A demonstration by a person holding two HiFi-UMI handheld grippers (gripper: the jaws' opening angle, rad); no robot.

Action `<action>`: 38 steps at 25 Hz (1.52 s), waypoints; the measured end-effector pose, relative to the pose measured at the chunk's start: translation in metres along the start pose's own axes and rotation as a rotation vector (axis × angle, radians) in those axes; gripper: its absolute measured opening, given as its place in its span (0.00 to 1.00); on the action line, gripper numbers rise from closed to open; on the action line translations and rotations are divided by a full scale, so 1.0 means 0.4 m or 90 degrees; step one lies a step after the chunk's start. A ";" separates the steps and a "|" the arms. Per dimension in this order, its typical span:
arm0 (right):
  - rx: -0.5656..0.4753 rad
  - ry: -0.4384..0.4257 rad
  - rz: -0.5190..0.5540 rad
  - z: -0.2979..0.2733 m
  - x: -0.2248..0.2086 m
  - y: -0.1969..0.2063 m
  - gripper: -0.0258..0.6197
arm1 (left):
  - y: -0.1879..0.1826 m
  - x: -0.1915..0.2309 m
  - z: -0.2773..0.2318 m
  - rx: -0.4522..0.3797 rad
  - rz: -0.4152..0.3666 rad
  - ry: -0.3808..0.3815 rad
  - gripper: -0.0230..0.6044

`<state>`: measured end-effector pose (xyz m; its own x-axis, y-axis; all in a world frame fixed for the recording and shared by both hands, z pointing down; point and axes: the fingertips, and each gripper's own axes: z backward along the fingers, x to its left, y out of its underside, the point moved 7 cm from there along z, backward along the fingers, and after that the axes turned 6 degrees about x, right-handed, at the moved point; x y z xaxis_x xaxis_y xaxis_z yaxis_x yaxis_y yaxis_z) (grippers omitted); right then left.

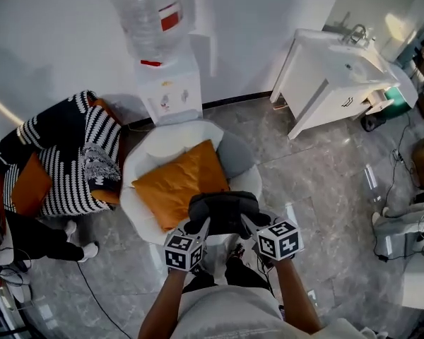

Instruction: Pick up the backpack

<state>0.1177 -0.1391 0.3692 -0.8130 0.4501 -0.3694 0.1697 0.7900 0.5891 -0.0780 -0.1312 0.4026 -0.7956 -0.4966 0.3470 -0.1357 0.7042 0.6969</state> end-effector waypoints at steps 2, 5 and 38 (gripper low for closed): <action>-0.008 0.003 0.008 0.011 0.003 -0.017 0.10 | -0.028 0.003 0.011 -0.010 -0.010 -0.001 0.11; -0.024 0.005 0.018 0.032 0.014 -0.045 0.10 | -0.068 0.000 0.030 -0.026 -0.024 -0.006 0.11; -0.263 0.036 0.227 0.312 0.104 -0.397 0.10 | -0.489 -0.094 0.259 -0.242 -0.204 -0.065 0.11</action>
<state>0.1265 -0.1940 0.1707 -0.7758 0.6280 -0.0620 0.2174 0.3582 0.9080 -0.0827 -0.1978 0.1883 -0.8054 -0.5921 0.0278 -0.1733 0.2801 0.9442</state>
